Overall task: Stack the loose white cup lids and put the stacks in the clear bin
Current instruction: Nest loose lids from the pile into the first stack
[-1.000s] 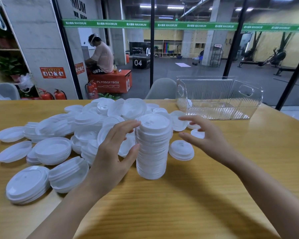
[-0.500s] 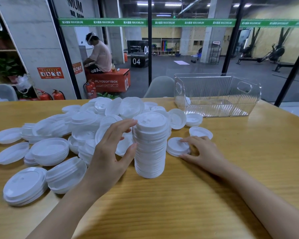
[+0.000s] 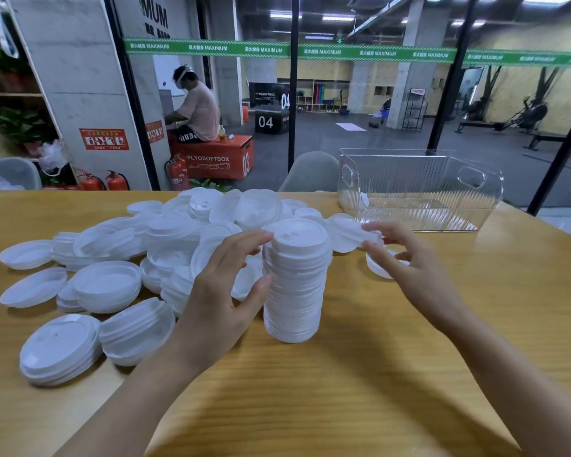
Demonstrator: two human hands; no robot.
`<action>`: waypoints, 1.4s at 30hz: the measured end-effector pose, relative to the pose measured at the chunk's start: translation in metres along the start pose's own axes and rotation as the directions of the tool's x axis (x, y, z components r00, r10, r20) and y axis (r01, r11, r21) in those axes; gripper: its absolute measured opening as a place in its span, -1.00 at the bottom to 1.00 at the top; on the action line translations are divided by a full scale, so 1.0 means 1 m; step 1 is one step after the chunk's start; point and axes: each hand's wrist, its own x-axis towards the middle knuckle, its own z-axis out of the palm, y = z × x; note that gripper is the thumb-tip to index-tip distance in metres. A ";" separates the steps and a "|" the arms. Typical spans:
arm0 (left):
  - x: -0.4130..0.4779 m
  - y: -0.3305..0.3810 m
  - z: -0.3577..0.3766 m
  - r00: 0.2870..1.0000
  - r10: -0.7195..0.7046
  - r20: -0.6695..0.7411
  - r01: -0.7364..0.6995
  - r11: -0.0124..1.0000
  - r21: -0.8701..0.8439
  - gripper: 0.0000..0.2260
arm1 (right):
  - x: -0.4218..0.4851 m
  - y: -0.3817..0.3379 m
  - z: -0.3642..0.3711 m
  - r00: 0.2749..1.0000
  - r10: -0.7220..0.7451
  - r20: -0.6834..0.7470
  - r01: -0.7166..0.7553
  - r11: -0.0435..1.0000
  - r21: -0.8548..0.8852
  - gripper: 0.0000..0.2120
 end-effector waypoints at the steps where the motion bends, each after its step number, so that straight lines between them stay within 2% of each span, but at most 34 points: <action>1: 0.000 0.000 0.000 1.000 -0.001 -0.001 0.001 1.000 -0.003 -0.58 | 0.001 -0.007 0.000 1.000 -0.017 -0.011 0.017 0.999 0.037 -0.78; 4: 0.000 0.000 0.001 1.000 -0.009 -0.013 0.009 1.000 -0.014 -0.55 | 0.002 -0.029 0.005 0.996 -0.080 0.033 0.076 0.991 0.107 -0.79; 8: 0.000 0.000 0.000 0.998 -0.022 -0.051 0.021 1.000 -0.021 -0.50 | 0.005 -0.047 0.018 0.971 -0.142 0.194 0.137 0.990 0.037 -0.71; 11: 0.001 0.000 0.000 0.998 -0.025 -0.063 0.023 0.999 -0.024 -0.50 | 0.007 -0.048 0.024 0.952 -0.192 0.237 0.203 0.979 -0.023 -0.70; 18: 0.001 0.001 0.000 0.999 0.016 -0.032 -0.016 1.000 -0.013 -0.53 | 0.007 -0.040 0.027 0.942 -0.240 0.233 0.257 0.965 -0.044 -0.67; 25: 0.000 0.000 0.001 1.000 0.011 -0.017 -0.011 1.000 -0.024 -0.58 | 0.004 -0.037 0.027 0.937 -0.239 0.255 0.251 0.968 -0.016 -0.64; 30: 0.001 0.000 0.001 1.000 0.010 -0.014 -0.010 1.000 -0.024 -0.58 | 0.013 -0.033 0.010 0.967 -0.204 0.152 0.210 0.978 -0.019 -0.69; 32: 0.001 0.000 0.001 1.000 0.015 -0.016 -0.015 1.000 -0.023 -0.58 | 0.020 -0.013 0.004 0.985 -0.155 0.073 0.162 0.981 -0.104 -0.76; 35: 0.000 0.000 0.001 1.000 0.012 -0.018 -0.012 1.000 -0.029 -0.58 | 0.022 0.032 0.001 0.998 -0.054 0.011 0.055 0.939 -0.340 -0.78; 37: 0.000 0.001 0.001 1.000 0.006 -0.016 -0.007 0.999 -0.034 -0.58 | 0.017 0.061 -0.001 0.998 0.059 0.028 -0.036 0.854 -0.520 -0.78; 39: 0.000 0.000 0.001 1.000 0.006 -0.012 -0.006 0.999 -0.032 -0.57 | 0.011 0.076 -0.003 0.983 0.171 0.070 -0.076 0.718 -0.692 -0.77; 40: 0.001 0.000 0.001 1.000 0.006 -0.009 -0.007 1.000 -0.029 -0.57 | 0.009 0.079 -0.004 0.973 0.213 0.088 -0.078 0.664 -0.744 -0.75; 42: 0.000 0.000 0.001 1.000 0.010 -0.009 -0.011 1.000 -0.024 -0.57 | 0.008 0.080 -0.005 0.967 0.232 0.104 -0.068 0.630 -0.774 -0.73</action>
